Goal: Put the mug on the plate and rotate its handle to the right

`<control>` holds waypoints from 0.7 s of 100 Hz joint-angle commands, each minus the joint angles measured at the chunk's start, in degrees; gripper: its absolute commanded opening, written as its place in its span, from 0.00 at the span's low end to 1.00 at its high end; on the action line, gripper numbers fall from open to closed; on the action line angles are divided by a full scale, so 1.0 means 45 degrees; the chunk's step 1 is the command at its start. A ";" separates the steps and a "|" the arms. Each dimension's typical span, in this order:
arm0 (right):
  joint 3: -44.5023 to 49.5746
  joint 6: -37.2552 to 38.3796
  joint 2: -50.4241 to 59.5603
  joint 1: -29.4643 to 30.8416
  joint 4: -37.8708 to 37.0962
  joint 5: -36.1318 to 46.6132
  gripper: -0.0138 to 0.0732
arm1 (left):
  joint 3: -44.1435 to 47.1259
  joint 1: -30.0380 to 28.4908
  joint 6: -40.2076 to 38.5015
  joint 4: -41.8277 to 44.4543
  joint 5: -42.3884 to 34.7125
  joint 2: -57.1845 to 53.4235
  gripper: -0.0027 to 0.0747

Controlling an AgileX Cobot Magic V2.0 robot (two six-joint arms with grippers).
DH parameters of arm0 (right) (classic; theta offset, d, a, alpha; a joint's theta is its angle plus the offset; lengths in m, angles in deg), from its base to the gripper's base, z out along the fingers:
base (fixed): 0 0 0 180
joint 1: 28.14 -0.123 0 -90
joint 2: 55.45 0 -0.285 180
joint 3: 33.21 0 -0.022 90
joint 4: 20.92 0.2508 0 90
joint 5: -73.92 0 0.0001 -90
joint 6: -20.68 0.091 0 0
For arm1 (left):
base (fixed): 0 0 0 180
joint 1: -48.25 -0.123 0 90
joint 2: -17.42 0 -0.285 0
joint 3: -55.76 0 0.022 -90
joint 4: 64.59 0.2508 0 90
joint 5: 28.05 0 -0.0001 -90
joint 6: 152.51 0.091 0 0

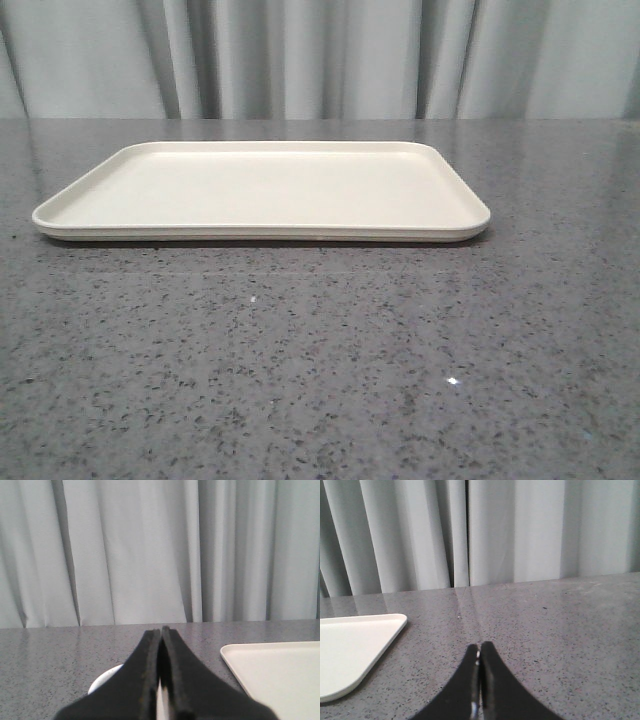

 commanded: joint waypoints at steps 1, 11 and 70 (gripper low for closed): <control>-0.0012 -0.0042 0.0263 -0.0036 -0.0018 0.0285 0.09 | 0.0140 -0.0009 -0.0108 -0.0228 -0.0990 -0.0370 0.01; -0.0145 -0.0042 0.0263 -0.0036 -0.0018 0.0169 0.09 | 0.0140 -0.0009 -0.0108 -0.0279 -0.1223 -0.0370 0.01; -0.2316 -0.0042 -0.0015 -0.0036 -0.0018 0.0326 0.09 | -0.1127 -0.0009 -0.0108 -0.1884 -0.1509 -0.0370 0.01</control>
